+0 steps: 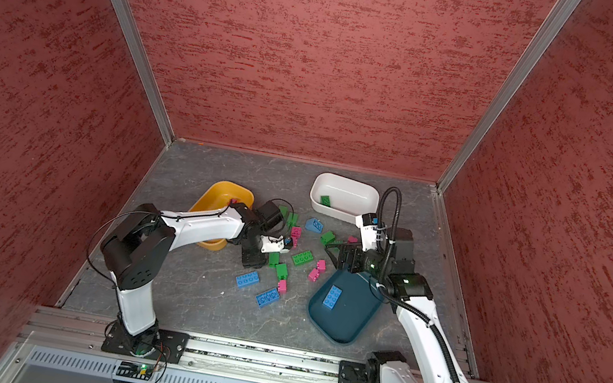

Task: Sort the legos into containers by color
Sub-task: 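Move the left gripper back to the bricks and grasp a pink brick, then carry the pink brick over the yellow tray and release it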

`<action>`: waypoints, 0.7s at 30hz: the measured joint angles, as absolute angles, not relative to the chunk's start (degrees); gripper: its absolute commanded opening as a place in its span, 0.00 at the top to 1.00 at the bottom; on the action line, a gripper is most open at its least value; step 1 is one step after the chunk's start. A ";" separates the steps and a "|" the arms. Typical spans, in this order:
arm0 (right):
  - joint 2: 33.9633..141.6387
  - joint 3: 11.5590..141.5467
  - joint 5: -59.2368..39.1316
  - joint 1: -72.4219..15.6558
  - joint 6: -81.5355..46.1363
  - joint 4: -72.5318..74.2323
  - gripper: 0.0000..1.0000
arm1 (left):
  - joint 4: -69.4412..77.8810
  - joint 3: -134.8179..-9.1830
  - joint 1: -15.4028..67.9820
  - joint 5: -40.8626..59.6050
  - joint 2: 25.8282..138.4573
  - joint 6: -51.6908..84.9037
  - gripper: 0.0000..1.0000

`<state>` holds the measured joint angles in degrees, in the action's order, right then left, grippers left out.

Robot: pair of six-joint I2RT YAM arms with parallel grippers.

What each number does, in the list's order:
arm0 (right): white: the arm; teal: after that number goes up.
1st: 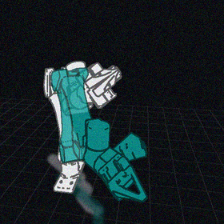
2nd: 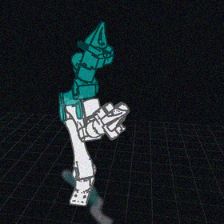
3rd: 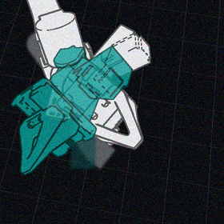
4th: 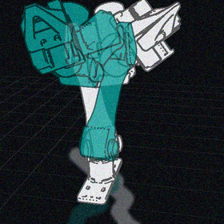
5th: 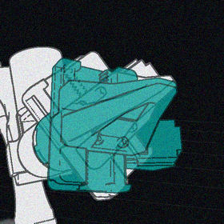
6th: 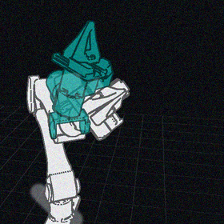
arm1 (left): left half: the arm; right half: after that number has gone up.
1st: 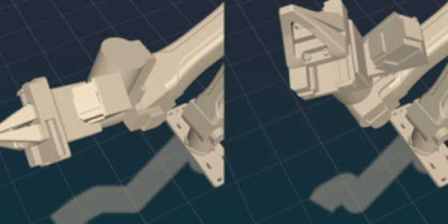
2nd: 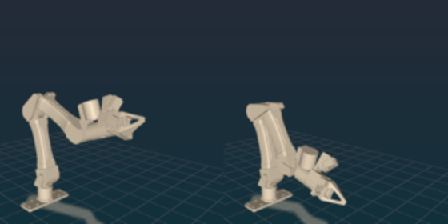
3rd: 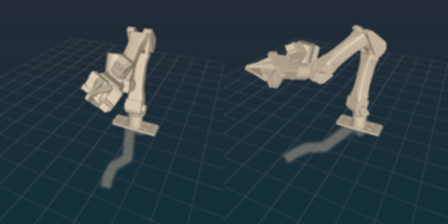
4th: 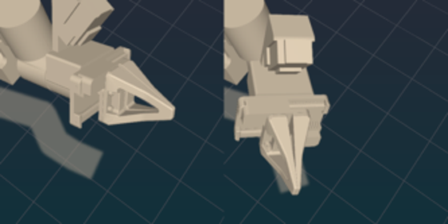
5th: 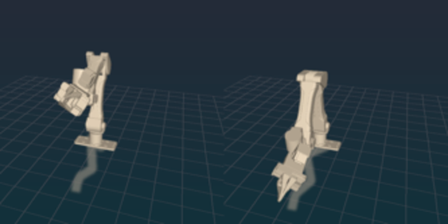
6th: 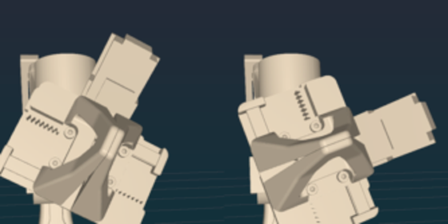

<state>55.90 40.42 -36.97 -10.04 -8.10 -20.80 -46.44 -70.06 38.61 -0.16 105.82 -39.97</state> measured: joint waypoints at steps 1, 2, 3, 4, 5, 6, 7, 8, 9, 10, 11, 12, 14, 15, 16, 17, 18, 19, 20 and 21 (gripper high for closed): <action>55.90 40.42 -36.95 -10.04 -8.12 -20.80 0.01 | -46.46 -70.06 38.54 -0.23 106.04 -40.18 0.42; 55.90 40.42 -36.95 -10.07 -8.10 -20.80 0.01 | -46.44 -70.06 38.52 -0.32 106.21 -40.38 0.44; 55.90 40.42 -36.93 -10.07 -8.10 -20.80 0.01 | -46.41 -70.06 38.48 -0.36 106.34 -40.64 0.46; 55.90 40.42 -36.93 -10.07 -8.08 -20.80 0.01 | -46.41 -70.06 38.37 -0.38 106.48 -40.88 0.46; 55.90 40.42 -36.93 -10.09 -8.05 -20.80 0.01 | -46.39 -70.06 38.33 -0.38 106.65 -40.93 0.46; 55.88 40.42 -36.93 -10.09 -7.97 -20.80 0.01 | -46.41 -70.06 38.30 -0.36 106.85 -40.97 0.49; 55.88 40.42 -36.91 -10.09 -7.92 -20.80 0.01 | -46.44 -70.06 38.26 -0.36 106.98 -40.91 0.54; 55.86 40.42 -36.88 -10.09 -7.88 -20.82 0.01 | -46.44 -70.06 38.24 -0.32 107.07 -40.93 0.60; 55.83 40.42 -36.84 -10.09 -7.81 -20.82 0.01 | -46.46 -70.06 38.22 -0.30 107.07 -40.95 0.64; 55.81 40.42 -36.82 -10.09 -7.70 -20.82 0.01 | -46.46 -70.06 38.20 -0.30 107.07 -41.12 0.66; 55.81 40.42 -36.82 -10.09 -7.62 -20.82 0.01 | -46.46 -70.06 38.20 -0.25 107.07 -41.21 0.66; 55.81 40.42 -36.82 -10.09 -7.51 -20.82 0.01 | -46.44 -70.08 38.17 -0.19 107.07 -41.19 0.68; 55.81 40.42 -36.82 -10.09 -7.49 -20.84 0.01 | -46.48 -70.11 38.11 -0.16 107.07 -41.15 0.69; 55.79 40.42 -36.82 -10.09 -7.49 -20.84 0.01 | -46.52 -70.13 38.06 -0.16 107.07 -41.01 0.69; 55.77 40.42 -36.82 -10.09 -7.49 -20.82 0.01 | -46.74 -70.24 37.98 -0.16 107.07 -40.91 0.69; 55.75 40.42 -36.82 -10.09 -7.49 -20.82 0.01 | -47.33 -70.48 37.89 -0.19 107.04 -40.71 0.69; 55.72 40.42 -36.82 -10.09 -7.49 -20.80 0.01 | -47.90 -70.76 37.78 -0.19 107.04 -40.51 0.69; 55.72 40.42 -36.82 -10.09 -7.51 -20.78 0.01 | -48.71 -71.26 37.60 -0.19 106.87 -40.21 0.69; 55.72 40.42 -36.84 -10.09 -7.51 -20.75 0.01 | -49.69 -71.94 37.43 -0.19 106.52 -39.75 0.69; 55.72 40.42 -36.84 -10.09 -7.53 -20.71 0.01 | -50.63 -72.66 37.26 -0.14 106.04 -39.35 0.70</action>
